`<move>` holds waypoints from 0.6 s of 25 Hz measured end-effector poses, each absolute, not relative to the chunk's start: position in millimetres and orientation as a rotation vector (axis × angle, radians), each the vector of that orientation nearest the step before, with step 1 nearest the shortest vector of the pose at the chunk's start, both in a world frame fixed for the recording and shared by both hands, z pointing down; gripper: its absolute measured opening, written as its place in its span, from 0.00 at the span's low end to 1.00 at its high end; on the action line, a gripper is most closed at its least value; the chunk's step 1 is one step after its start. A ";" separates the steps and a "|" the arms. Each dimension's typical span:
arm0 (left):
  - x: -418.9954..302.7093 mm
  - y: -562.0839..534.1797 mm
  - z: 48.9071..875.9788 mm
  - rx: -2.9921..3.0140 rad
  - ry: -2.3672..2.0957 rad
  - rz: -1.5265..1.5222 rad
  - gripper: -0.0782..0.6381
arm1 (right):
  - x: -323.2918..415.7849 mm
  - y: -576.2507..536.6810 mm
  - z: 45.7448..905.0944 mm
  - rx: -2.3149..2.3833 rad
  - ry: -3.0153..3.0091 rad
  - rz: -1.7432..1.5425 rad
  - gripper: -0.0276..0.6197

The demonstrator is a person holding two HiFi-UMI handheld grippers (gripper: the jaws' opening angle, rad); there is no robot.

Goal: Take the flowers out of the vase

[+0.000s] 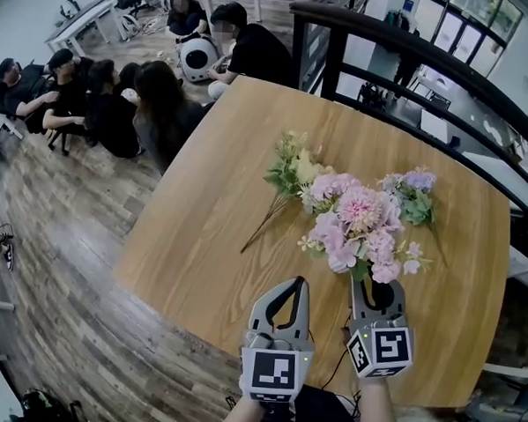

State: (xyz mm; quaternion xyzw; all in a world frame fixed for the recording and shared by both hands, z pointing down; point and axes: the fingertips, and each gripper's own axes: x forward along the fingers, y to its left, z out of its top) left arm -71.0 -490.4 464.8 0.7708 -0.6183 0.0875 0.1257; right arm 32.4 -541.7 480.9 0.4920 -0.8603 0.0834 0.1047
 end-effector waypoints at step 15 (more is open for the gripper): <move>-59.6 -485.7 475.0 2.167 -1.784 0.290 0.16 | 19.7 -562.4 488.9 1.323 -2.635 0.266 0.27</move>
